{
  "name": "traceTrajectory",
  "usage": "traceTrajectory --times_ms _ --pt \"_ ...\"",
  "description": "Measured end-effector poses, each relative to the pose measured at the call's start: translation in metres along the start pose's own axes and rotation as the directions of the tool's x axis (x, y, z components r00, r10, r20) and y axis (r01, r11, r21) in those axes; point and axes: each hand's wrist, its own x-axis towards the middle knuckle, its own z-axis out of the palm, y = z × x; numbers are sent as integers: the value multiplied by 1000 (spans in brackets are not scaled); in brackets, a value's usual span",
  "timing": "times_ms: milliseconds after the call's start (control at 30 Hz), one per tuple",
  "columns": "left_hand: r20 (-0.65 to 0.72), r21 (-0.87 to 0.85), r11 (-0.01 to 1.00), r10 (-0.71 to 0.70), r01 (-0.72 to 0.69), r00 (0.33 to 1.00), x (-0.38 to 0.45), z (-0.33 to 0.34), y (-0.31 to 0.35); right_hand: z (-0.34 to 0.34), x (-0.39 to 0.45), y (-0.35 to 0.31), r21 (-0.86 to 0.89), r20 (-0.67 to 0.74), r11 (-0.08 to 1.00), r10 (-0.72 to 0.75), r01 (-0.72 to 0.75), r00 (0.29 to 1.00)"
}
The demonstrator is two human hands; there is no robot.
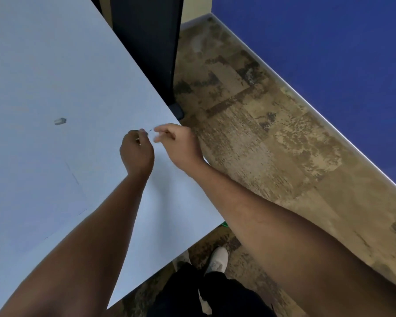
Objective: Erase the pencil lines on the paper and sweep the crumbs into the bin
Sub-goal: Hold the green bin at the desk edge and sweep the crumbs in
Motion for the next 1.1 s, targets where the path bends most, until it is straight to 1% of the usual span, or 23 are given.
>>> traceTrajectory --times_ms 33,100,167,200,267,333,433,633,800,867,1000,1100 --pt "7 8 1000 2 -2 1000 2 3 -5 -10 -1 6 -90 -14 996 21 -22 1000" --pt "57 20 1000 -6 5 998 1 11 -9 -29 -1 22 -273 12 960 74 -68 997" --pt "117 63 997 26 -34 993 -5 21 -9 -47 -3 37 -365 48 927 114 -89 992" --pt "144 74 995 56 -67 988 -10 26 -9 -55 -4 43 -386 41 917 129 -103 991" --pt "208 84 988 108 -128 972 -21 39 -6 -74 -8 51 -412 -20 899 157 -151 987" --pt "275 77 982 144 -171 951 -37 53 -2 -93 -14 62 -401 -58 897 180 -188 982" --pt "343 74 972 186 -224 921 -63 75 8 -119 -18 79 -436 -46 886 153 -158 987" --pt "383 112 960 196 -256 903 -113 126 33 -181 -26 119 -558 -3 829 50 -43 999" --pt "378 72 985 117 -155 918 -159 171 52 -231 -37 149 -627 73 779 20 30 997" --pt "371 64 992 75 -106 926 -179 193 53 -251 -40 164 -648 98 761 38 35 994" --pt "451 131 990 -23 -41 892 -213 235 41 -279 -44 206 -689 122 725 88 20 989" --pt "493 220 975 -97 -16 865 -226 267 12 -289 -41 244 -716 134 698 122 11 983"
